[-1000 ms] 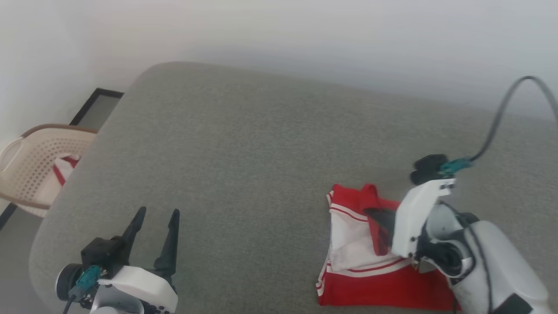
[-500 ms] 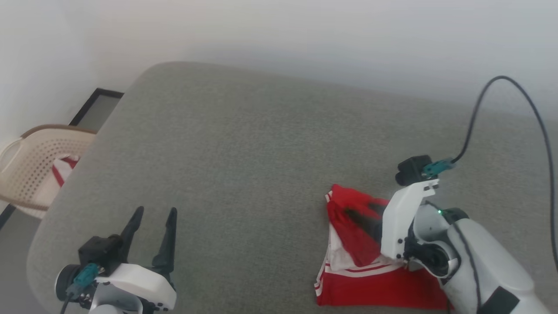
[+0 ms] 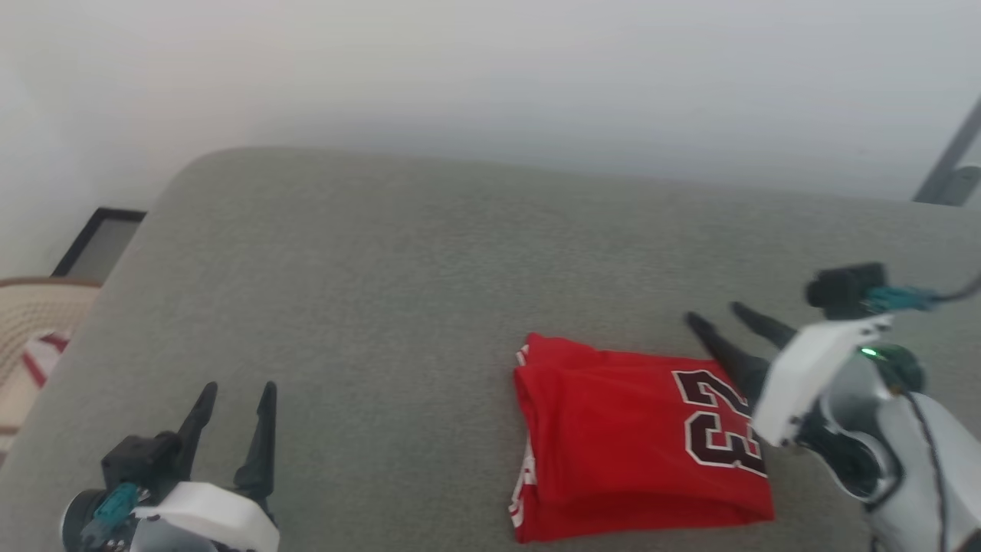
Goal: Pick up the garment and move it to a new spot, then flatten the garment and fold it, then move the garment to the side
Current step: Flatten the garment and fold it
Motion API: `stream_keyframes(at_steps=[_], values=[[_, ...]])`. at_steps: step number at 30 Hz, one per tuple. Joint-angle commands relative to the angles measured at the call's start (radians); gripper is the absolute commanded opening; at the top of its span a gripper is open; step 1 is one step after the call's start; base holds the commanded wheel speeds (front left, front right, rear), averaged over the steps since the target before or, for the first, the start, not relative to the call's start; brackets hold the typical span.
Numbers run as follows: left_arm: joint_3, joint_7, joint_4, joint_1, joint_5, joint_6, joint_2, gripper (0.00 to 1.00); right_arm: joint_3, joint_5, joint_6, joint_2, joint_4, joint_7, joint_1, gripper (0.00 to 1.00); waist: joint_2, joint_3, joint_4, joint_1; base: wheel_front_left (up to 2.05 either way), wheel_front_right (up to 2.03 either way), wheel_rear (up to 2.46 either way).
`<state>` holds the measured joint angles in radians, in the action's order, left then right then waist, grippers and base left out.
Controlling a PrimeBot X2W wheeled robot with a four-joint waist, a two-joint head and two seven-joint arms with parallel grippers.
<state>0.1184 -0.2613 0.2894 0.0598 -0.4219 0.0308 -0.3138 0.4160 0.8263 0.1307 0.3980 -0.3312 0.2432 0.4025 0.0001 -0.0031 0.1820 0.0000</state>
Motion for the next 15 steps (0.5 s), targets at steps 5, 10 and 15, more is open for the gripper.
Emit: stream_keyframes(at_steps=[5,10,15], values=[[-0.022,-0.004,-0.014,-0.033,0.001,-0.008,-0.012,1.0,-0.051,-0.036,0.0,0.05,0.021,-0.113,-0.062,1.0,-0.0001,-0.021,-0.062,0.0,0.0,0.0,0.0],[-0.038,-0.004,-0.031,-0.057,0.007,-0.015,-0.015,1.0,-0.119,-0.084,0.0,0.091,0.033,-0.228,-0.121,1.0,-0.0001,-0.029,-0.104,0.0,0.0,0.0,0.0],[-0.051,-0.004,-0.043,-0.071,0.01,-0.018,-0.023,1.0,-0.18,-0.142,0.0,0.113,0.04,-0.337,-0.185,1.0,-0.0001,-0.035,-0.136,0.0,0.0,0.0,0.0]])
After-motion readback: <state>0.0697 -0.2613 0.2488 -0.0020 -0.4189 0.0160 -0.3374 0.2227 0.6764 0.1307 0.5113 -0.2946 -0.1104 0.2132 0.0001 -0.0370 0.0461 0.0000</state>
